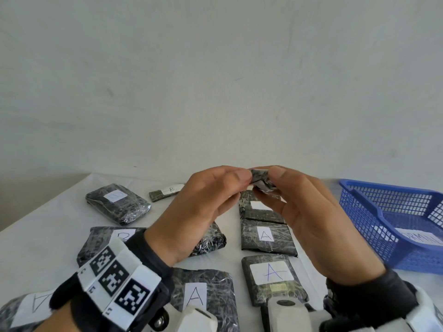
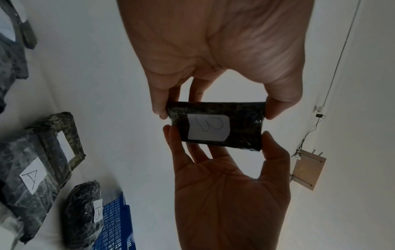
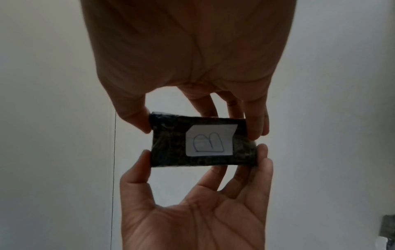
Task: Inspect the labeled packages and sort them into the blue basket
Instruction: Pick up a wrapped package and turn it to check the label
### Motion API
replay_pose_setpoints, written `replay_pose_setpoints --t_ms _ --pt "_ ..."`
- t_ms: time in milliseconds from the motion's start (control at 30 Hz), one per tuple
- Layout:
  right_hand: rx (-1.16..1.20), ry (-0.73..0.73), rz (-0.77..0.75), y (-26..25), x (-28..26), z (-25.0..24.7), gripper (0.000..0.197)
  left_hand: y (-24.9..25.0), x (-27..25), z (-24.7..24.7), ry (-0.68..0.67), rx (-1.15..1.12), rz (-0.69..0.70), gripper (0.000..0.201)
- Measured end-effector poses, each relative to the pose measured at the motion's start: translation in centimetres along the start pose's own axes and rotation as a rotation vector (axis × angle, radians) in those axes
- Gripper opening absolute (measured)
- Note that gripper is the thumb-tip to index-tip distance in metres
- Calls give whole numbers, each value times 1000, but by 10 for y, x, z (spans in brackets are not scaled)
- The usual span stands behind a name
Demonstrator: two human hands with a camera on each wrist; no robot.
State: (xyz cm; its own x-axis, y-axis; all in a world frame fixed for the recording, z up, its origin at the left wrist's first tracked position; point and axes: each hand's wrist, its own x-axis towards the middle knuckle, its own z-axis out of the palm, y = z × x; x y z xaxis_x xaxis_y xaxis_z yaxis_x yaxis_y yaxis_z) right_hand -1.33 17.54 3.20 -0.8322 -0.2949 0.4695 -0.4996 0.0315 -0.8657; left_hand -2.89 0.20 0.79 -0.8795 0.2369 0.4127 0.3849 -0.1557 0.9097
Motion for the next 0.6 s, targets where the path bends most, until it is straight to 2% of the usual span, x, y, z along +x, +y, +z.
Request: replay_pose_setpoints --t_ms 33,133,267,333,467,533,600 --pt "4 -9 10 0 0 2 44 -1 1 -1 16 -34 -11 40" --pt "-4 21 54 4 2 2 72 -4 1 1 24 -77 -20 36" --pt "10 45 70 5 2 3 68 -4 1 3 49 -58 -22 39" --pt "15 53 63 3 1 6 60 -2 1 4 55 -52 -8 42" --pt "17 56 72 5 2 7 51 1 0 4 53 -32 18 81" --pt "16 62 70 6 2 6 51 3 0 5 45 -35 11 76" --pt "14 63 60 7 2 5 54 2 1 4 42 -38 -4 57"
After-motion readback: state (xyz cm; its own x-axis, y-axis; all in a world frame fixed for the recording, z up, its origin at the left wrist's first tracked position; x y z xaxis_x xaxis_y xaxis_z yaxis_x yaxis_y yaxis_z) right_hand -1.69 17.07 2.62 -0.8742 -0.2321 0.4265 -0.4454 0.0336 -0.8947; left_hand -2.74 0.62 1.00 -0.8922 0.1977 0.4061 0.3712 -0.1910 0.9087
